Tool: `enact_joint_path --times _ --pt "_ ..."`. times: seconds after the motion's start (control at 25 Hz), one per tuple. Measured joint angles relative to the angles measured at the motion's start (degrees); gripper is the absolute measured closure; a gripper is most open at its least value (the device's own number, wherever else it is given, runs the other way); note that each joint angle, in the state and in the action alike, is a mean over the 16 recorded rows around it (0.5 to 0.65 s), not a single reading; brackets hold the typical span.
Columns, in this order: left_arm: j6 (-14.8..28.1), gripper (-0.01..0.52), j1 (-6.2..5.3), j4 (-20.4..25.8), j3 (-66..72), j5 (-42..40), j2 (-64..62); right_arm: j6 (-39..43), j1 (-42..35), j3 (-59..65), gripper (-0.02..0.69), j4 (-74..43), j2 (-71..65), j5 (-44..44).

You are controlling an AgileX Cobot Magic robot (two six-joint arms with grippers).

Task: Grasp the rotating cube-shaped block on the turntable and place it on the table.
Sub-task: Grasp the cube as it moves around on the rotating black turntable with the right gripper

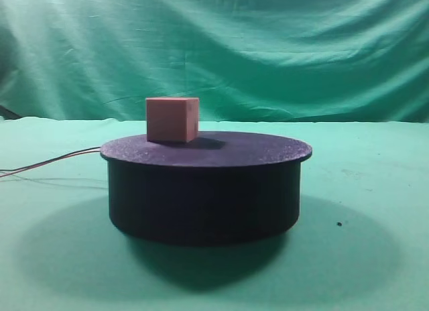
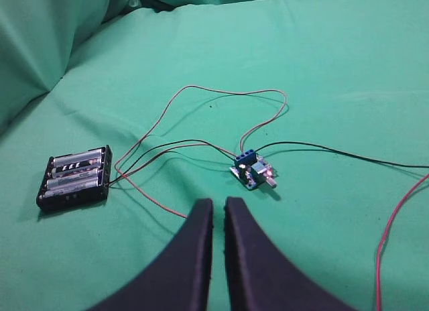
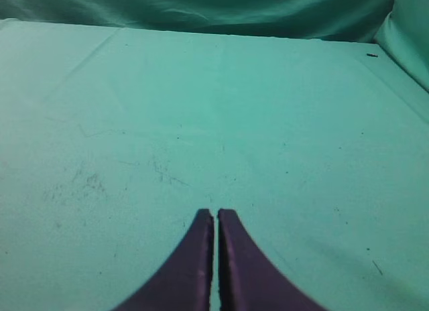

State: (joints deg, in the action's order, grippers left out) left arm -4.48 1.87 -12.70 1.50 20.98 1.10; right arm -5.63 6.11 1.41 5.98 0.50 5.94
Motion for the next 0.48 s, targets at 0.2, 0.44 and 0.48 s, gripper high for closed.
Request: enact_joint_path --times 0.2,0.44,0.48 --pt "0.0 0.514 0.00 0.0 0.0 0.0 0.0 -0.8 0.0 -3.5 0.665 1.8 -1.6 -5.8" --pt "0.0 0.514 0.00 0.0 0.0 0.0 0.0 -1.5 0.0 -11.4 0.665 3.1 -9.8 0.7" --pt "0.0 0.514 0.00 0.0 0.0 0.0 0.0 -1.6 0.0 -12.9 0.665 3.2 -11.7 2.9"
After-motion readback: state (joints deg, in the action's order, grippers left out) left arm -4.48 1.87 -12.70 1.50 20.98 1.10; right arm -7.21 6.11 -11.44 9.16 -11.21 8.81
